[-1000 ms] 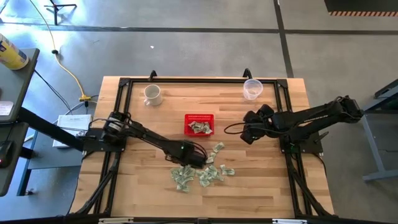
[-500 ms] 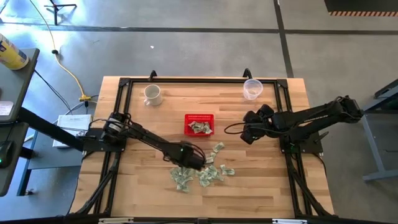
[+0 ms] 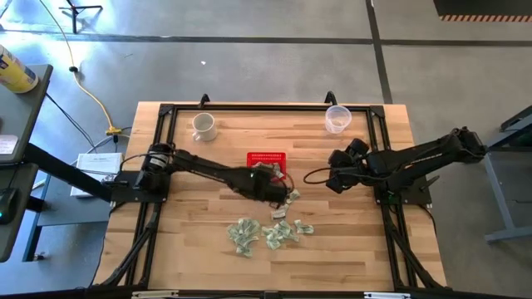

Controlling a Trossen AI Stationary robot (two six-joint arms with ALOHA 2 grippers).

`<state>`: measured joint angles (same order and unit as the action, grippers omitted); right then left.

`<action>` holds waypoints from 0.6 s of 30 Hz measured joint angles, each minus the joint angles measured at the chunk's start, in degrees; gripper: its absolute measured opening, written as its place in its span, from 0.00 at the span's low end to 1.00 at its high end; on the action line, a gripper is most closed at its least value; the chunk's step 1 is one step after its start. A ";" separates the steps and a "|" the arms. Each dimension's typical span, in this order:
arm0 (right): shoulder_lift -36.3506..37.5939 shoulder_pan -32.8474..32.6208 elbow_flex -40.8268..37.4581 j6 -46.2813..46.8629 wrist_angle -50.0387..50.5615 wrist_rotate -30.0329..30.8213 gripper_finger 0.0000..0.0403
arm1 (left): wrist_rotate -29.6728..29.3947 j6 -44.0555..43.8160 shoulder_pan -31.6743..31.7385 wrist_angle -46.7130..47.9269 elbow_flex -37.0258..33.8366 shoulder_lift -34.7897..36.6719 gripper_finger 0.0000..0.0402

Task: Pick and place items into bin
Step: Put the stevia packet into the red bin

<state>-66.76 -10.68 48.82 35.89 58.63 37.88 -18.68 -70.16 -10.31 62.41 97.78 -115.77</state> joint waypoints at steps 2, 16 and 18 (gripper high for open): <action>1.15 0.00 0.00 0.12 1.03 1.03 0.72 | -3.40 3.30 0.69 3.95 4.51 0.01 0.05; 9.40 2.30 0.00 -5.07 3.59 -1.54 0.72 | 5.18 39.12 16.32 -1.98 8.54 0.09 0.07; 9.81 2.66 0.00 -1.33 4.97 -1.57 0.72 | 7.13 42.51 18.53 -3.64 7.99 0.10 0.06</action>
<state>-56.95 -8.01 48.82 34.56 63.60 36.31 -11.55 -27.66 8.22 58.77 105.77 -115.66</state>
